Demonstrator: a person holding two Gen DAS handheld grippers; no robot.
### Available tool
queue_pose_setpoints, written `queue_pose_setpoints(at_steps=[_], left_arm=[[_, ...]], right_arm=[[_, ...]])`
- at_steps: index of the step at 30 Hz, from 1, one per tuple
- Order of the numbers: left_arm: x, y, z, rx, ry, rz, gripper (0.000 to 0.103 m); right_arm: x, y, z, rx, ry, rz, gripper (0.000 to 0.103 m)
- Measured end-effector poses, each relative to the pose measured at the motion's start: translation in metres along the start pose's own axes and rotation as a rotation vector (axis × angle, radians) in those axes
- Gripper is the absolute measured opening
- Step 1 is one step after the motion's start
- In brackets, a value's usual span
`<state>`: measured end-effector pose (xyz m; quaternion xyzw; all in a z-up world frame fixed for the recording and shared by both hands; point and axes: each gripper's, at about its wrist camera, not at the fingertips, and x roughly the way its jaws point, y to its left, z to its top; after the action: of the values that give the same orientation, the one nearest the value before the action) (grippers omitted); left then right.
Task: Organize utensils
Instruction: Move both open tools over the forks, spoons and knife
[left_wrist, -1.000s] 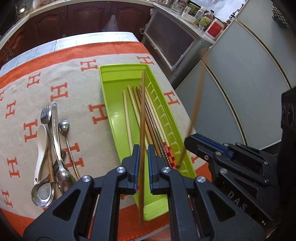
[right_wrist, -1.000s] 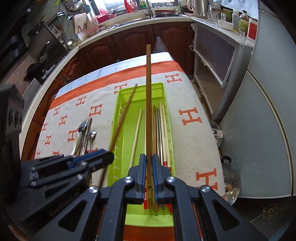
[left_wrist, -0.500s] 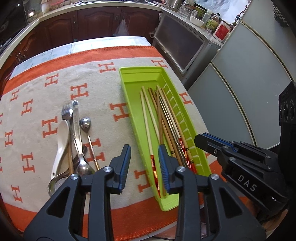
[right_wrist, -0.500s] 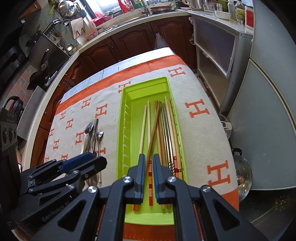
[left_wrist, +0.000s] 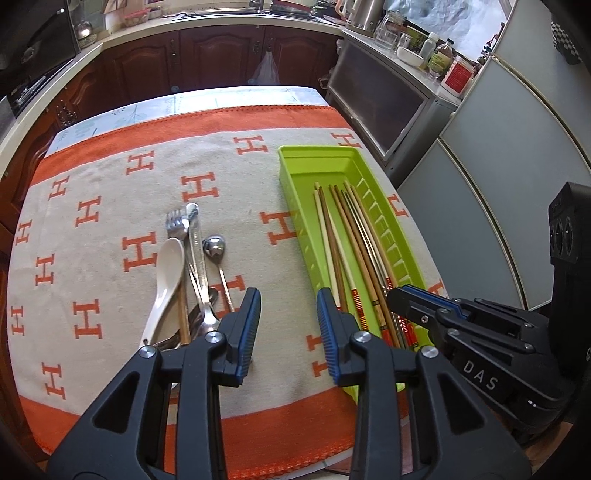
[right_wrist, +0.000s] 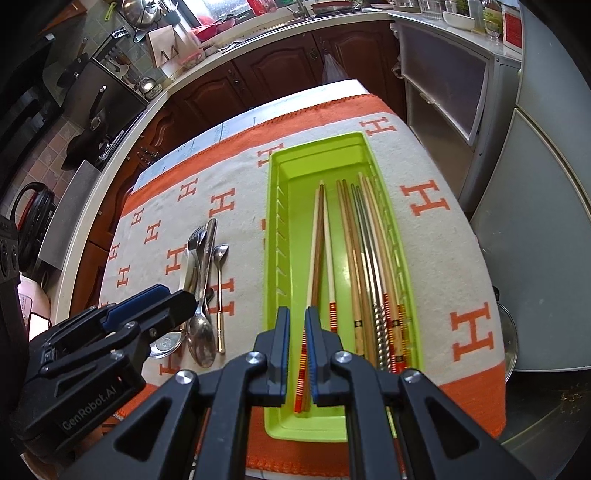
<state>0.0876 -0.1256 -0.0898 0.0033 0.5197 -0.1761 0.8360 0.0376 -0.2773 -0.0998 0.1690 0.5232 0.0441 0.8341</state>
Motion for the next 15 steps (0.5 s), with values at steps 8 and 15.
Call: queue_pose_setpoints(at_steps=[8, 15], left_arm=[[-0.007, 0.025, -0.003, -0.035, -0.018, 0.020, 0.028], [-0.008, 0.056, -0.006, -0.083, -0.014, 0.016, 0.028]], right_arm=[[0.010, 0.023, -0.002, -0.031, 0.022, 0.005, 0.008], [0.022, 0.044, -0.001, -0.058, 0.049, 0.005, 0.008]])
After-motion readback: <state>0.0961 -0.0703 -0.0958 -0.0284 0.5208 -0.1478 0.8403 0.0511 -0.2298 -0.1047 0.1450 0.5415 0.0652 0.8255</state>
